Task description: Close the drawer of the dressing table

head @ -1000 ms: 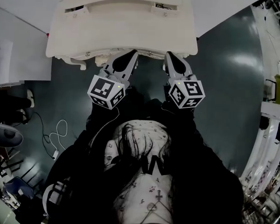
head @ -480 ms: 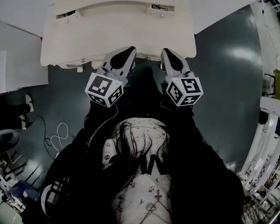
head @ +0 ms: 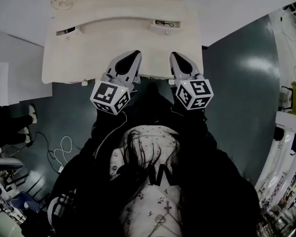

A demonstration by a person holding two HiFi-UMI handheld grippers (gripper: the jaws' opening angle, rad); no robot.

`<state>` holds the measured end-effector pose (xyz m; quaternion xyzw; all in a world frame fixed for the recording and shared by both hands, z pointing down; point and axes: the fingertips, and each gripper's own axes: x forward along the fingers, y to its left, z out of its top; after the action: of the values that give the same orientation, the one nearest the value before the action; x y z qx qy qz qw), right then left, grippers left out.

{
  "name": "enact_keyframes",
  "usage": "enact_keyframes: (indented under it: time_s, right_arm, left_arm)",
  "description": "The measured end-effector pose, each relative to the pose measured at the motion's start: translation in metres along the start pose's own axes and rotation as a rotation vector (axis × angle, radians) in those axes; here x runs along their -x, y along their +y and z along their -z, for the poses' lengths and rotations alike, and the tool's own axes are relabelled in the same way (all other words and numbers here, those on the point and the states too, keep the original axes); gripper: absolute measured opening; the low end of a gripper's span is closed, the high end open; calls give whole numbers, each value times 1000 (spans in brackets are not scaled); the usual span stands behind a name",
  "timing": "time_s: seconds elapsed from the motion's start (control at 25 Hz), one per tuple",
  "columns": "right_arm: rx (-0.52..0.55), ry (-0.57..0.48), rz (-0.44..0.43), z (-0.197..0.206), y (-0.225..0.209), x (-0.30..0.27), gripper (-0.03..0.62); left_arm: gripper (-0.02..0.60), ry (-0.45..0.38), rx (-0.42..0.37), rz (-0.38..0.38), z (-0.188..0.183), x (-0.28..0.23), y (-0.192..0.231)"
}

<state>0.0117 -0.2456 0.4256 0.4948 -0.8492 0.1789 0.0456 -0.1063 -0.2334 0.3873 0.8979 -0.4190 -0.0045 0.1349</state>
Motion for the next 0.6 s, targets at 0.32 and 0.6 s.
enact_keyframes:
  time_s: [0.32,0.6]
  right_arm:
    - [1,82,40,21,-66,-32,8]
    - [19,151,72,42,-117,-72,8]
  left_arm:
    - [0,46,-12,-9,11,-46,4]
    - [0,80,-13,-28,14,-67,13]
